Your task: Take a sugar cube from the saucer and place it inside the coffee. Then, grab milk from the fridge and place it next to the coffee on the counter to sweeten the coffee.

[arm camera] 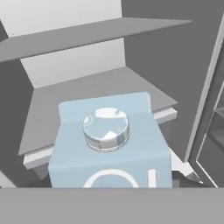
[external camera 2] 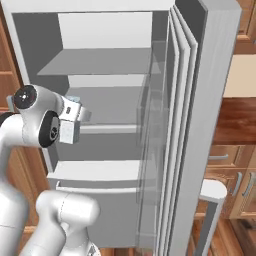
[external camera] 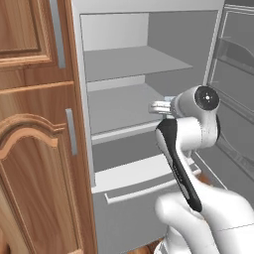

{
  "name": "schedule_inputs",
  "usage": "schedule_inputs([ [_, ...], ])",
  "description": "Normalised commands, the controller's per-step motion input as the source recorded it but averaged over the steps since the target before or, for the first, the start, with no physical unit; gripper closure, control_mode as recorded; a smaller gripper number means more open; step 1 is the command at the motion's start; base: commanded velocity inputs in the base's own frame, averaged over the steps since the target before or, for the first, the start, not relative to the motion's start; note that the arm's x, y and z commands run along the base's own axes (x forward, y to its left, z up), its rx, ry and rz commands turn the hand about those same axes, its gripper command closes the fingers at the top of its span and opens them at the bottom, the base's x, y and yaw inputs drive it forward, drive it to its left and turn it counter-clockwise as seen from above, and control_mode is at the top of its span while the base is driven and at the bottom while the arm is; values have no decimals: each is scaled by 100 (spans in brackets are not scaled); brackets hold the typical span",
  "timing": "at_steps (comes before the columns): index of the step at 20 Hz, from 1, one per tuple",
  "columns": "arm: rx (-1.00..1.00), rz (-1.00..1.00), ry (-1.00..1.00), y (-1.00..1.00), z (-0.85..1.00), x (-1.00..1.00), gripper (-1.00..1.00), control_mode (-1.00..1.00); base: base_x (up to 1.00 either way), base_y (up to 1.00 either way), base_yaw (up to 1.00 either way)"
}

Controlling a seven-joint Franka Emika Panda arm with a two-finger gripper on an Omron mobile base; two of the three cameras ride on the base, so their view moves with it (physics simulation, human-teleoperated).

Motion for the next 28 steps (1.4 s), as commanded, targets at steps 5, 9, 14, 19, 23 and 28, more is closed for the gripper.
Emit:
schedule_inputs([
  [5, 0, 0, 0, 0, 0, 0, 100, 100, -95, 12, -12],
  [9, 0, 0, 0, 0, 0, 0, 100, 100, -100, 19, -18],
  [14, 0, 0, 0, 0, 0, 0, 100, 100, -88, 1, -41],
  [19, 0, 0, 0, 0, 0, 0, 100, 100, -61, 0, -64],
  [23, 0, 0, 0, 0, 0, 0, 100, 100, -38, -2, -79],
  [28, 0, 0, 0, 0, 0, 0, 100, 100, -2, -28, -80],
])
